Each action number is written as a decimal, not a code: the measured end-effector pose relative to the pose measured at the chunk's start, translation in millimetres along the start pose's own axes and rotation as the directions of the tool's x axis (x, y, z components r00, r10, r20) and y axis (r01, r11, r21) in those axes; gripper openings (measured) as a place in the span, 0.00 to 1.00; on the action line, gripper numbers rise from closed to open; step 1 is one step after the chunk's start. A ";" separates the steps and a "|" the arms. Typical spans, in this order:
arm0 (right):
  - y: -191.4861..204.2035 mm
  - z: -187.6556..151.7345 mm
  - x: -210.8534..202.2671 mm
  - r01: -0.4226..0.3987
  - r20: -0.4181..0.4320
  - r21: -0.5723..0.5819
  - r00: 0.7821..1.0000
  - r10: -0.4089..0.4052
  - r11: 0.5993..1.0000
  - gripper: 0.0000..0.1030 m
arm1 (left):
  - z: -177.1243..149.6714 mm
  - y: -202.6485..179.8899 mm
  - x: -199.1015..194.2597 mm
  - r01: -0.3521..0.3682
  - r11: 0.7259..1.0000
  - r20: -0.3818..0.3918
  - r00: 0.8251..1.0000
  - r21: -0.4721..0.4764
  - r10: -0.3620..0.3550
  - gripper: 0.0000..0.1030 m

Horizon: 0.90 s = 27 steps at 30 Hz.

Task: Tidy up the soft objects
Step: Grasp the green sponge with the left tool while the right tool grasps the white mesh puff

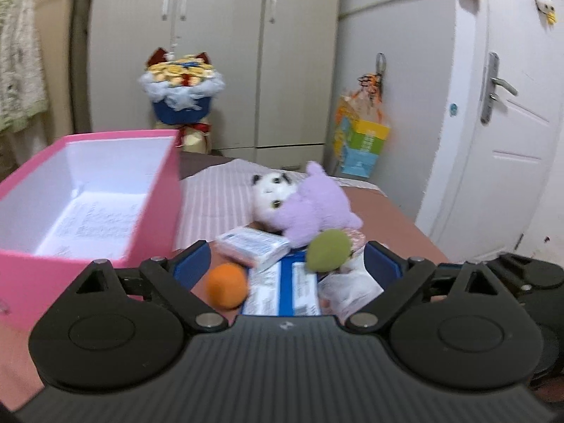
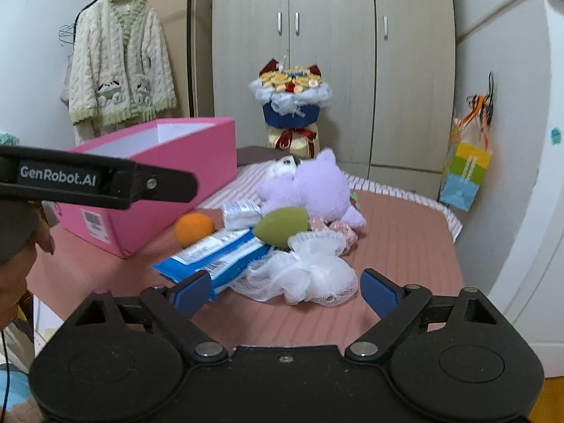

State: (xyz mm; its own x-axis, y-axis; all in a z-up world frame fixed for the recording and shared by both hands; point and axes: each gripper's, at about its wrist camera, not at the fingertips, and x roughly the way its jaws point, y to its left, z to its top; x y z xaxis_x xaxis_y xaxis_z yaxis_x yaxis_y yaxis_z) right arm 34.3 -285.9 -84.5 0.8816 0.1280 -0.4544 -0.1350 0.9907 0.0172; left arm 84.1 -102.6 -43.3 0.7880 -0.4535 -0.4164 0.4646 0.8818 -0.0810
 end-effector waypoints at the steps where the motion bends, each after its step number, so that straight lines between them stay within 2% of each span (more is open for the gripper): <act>1: -3.1 -0.8 5.4 -0.008 -0.002 0.001 1.000 0.008 1.000 0.90 | 1.4 -1.8 8.0 0.013 1.000 -0.006 1.000 0.002 -0.013 0.91; 4: -9.4 -3.1 19.9 -0.022 0.016 -0.024 1.000 0.023 0.999 0.90 | 3.7 -5.5 28.0 0.075 0.997 -0.020 0.997 -0.005 -0.075 0.89; 6: -11.8 -3.1 27.7 -0.028 0.020 -0.044 0.999 0.029 0.999 0.90 | 3.7 -8.6 41.3 0.099 0.995 -0.028 0.995 0.000 -0.099 0.84; 8: -15.7 -2.2 35.5 -0.043 0.016 -0.050 0.999 0.044 0.998 0.90 | 4.2 -13.3 54.6 0.100 0.995 -0.057 0.993 0.011 -0.100 0.74; 10: -19.2 -1.3 43.7 -0.061 0.008 -0.045 0.998 0.062 0.997 0.90 | 3.7 -14.6 65.1 0.114 0.994 -0.091 0.989 0.001 -0.113 0.69; 15: -24.5 -0.4 58.2 -0.083 -0.018 -0.021 0.996 0.083 0.996 0.90 | 1.2 -16.8 91.4 0.096 0.995 -0.143 0.985 -0.032 -0.099 0.64; 21: -24.7 -1.7 68.1 -0.091 -0.035 0.006 0.995 0.091 0.996 0.90 | -3.8 -19.8 100.1 0.074 0.994 -0.149 0.985 -0.074 -0.084 0.64; 24: -28.0 -4.8 73.4 -0.093 -0.051 0.033 0.994 0.095 0.995 0.84 | -6.1 -19.6 100.1 0.073 0.993 -0.141 0.986 -0.096 -0.086 0.61; 26: -31.5 -7.0 73.8 -0.095 -0.040 0.057 0.994 0.097 0.994 0.78 | -6.6 -21.9 98.8 0.078 0.993 -0.132 0.987 -0.090 -0.089 0.48; 27: -32.5 -8.3 73.2 -0.094 -0.033 0.057 0.995 0.096 0.994 0.75 | -6.8 -22.1 98.0 0.076 0.993 -0.127 0.988 -0.093 -0.088 0.46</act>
State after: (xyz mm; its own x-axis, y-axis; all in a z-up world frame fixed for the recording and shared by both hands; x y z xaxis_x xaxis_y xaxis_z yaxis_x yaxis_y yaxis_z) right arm 99.5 -309.1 -125.7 0.8490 0.2213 -0.4798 -0.1916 0.9752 0.1107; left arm 148.3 -165.7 -88.5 0.6863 -0.5091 -0.5194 0.4841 0.8527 -0.1961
